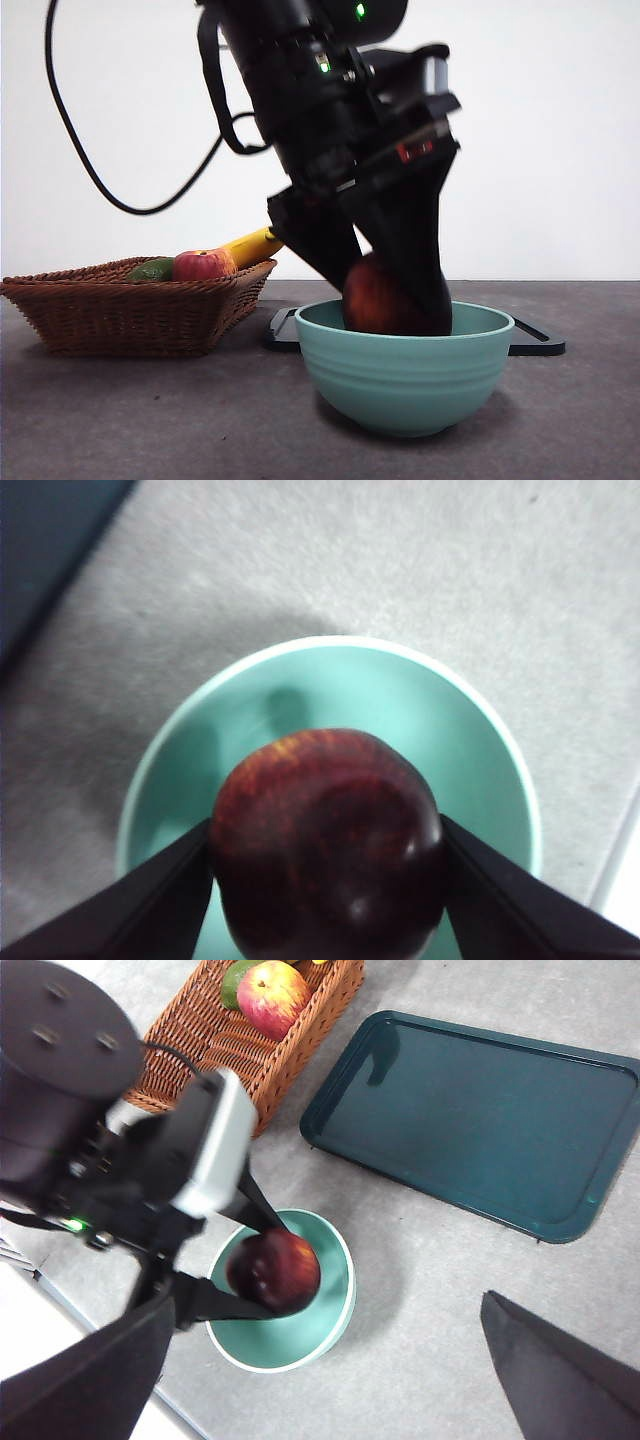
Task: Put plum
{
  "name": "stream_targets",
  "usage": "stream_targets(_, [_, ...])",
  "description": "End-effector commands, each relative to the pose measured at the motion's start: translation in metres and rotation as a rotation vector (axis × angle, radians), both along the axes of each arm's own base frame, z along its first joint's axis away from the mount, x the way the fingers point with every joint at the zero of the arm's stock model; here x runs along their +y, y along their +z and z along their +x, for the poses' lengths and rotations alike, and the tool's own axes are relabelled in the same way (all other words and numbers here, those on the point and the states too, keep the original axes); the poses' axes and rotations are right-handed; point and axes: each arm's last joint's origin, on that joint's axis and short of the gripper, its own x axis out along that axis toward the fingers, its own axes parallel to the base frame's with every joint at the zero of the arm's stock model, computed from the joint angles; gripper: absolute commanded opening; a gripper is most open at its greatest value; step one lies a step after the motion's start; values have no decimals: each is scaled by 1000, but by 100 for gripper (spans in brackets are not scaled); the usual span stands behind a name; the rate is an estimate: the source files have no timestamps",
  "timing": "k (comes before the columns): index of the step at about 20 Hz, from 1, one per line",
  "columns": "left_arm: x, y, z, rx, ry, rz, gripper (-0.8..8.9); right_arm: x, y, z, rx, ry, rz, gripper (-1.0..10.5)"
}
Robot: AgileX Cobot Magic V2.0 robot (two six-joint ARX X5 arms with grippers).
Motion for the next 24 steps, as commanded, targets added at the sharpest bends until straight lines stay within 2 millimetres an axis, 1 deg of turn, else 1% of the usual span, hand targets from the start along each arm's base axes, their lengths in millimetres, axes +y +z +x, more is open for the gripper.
stream_targets(1, [-11,-10,1,0,-43,14,300,1,6,2,-25,6,3,491])
stream_targets(4, [-15,-23,1,18,-54,44,301,1,6,2,-26,6,2,491])
stream_targets(10, [-17,-25,-2,22,-68,53,319,1,6,2,-27,6,3,491])
stream_targets(13, [-18,-25,-3,26,-69,56,447,1,6,2,-27,7,3,491])
stream_targets(16, [-18,-24,-3,27,-67,56,446,1,6,2,-27,7,3,491])
stream_targets(19, [-20,-13,-1,33,-63,60,445,1,6,2,-27,7,3,491])
stream_targets(21, [-23,0,1,26,-62,51,444,1,6,2,-27,7,3,491])
stream_targets(24, [-27,26,4,8,-62,28,437,1,6,2,-27,7,3,491])
